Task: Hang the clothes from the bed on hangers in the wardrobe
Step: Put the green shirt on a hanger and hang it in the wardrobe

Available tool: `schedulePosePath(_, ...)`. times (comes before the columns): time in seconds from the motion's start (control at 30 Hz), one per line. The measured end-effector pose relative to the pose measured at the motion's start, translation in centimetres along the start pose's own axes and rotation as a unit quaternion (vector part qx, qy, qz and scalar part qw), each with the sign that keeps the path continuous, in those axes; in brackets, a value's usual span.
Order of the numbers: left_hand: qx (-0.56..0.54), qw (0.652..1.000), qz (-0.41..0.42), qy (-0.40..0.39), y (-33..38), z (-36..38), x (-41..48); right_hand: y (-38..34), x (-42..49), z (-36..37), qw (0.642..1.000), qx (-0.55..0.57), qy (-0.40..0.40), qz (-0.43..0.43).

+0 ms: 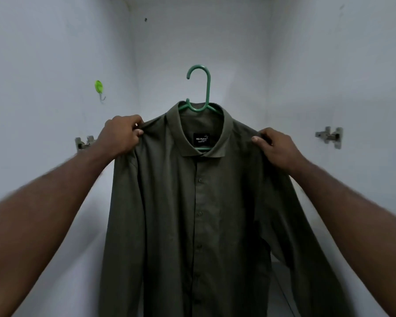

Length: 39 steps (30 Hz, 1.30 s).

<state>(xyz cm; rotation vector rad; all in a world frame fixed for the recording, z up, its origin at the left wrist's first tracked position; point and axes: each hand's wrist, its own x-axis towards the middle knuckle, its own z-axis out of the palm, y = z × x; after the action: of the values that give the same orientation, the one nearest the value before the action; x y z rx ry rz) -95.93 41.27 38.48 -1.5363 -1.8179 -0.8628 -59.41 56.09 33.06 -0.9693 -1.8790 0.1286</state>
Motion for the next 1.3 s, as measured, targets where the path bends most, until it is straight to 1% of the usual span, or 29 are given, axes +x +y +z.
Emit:
schedulePosePath(0.03, 0.006, 1.000, -0.002, 0.008, -0.5, 0.0, 0.7, -0.2, 0.9, 1.1, 1.000, 0.022, -0.014, -0.018)
schedulePosePath(0.1, 0.016, 1.000, -0.001, 0.019, -1.6, 0.2, 2.4, 0.0, 2.9, 2.7, 0.999, 0.040, -0.003, -0.036)
schedulePosePath(0.2, 0.034, 0.999, 0.003, 0.021, -2.8, 0.6, 5.3, 0.6, 6.7, 4.2, 0.999, 0.029, -0.019, -0.013)
schedulePosePath(0.33, 0.052, 0.997, 0.015, 0.049, -4.3, 1.0, 9.6, 0.1, 11.7, 5.7, 0.996, 0.076, -0.037, 0.008)
schedulePosePath(0.47, 0.083, 0.994, 0.025, 0.064, -6.3, 1.5, 13.1, -0.7, 16.0, 7.9, 0.991, 0.103, -0.081, -0.030)
schedulePosePath(0.5, 0.090, 0.994, 0.026, 0.064, -6.7, 1.7, 13.6, -1.2, 16.8, 8.4, 0.989, 0.119, -0.082, -0.043)
schedulePosePath(0.6, 0.117, 0.990, 0.034, 0.069, -7.6, 2.3, 15.6, -4.1, 20.3, 9.8, 0.980, 0.178, -0.039, -0.078)
schedulePosePath(0.63, 0.128, 0.989, 0.037, 0.067, -7.9, 2.5, 16.2, -5.5, 21.6, 10.1, 0.974, 0.207, -0.039, -0.087)
schedulePosePath(0.73, 0.144, 0.986, 0.033, 0.072, -8.3, 3.5, 17.7, -9.7, 25.7, 11.3, 0.949, 0.283, -0.100, -0.100)
schedulePosePath(0.77, 0.142, 0.987, 0.024, 0.074, -8.5, 3.6, 18.0, -10.6, 26.8, 11.9, 0.944, 0.293, -0.113, -0.103)
schedulePosePath(0.9, 0.145, 0.987, -0.019, 0.066, -10.1, 4.1, 18.2, -12.6, 30.4, 14.9, 0.935, 0.309, -0.122, -0.125)
schedulePosePath(1.0, 0.169, 0.984, -0.040, 0.027, -11.1, 4.0, 17.8, -13.7, 32.2, 16.7, 0.920, 0.322, -0.167, -0.148)
schedulePosePath(1.03, 0.145, 0.988, -0.048, 0.000, -11.1, 3.8, 17.9, -13.9, 32.9, 17.2, 0.918, 0.320, -0.175, -0.156)
schedulePosePath(1.1, 0.015, 0.996, -0.072, -0.058, -10.5, 3.2, 18.4, -14.0, 34.1, 17.9, 0.911, 0.328, -0.183, -0.170)
schedulePosePath(1.17, -0.126, 0.984, -0.094, -0.084, -9.0, 2.6, 19.6, -14.3, 35.0, 18.5, 0.898, 0.352, -0.192, -0.183)
schedulePosePath(1.2, -0.161, 0.978, -0.105, -0.087, -8.3, 2.6, 20.6, -14.5, 35.4, 18.7, 0.889, 0.366, -0.195, -0.193)
schedulePosePath(1.23, -0.171, 0.975, -0.110, -0.090, -7.6, 2.7, 21.5, -14.7, 35.7, 18.8, 0.881, 0.378, -0.199, -0.203)
schedulePosePath(1.3, -0.141, 0.981, -0.103, -0.086, -6.3, 3.3, 23.2, -15.2, 36.2, 18.9, 0.864, 0.397, -0.209, -0.227)
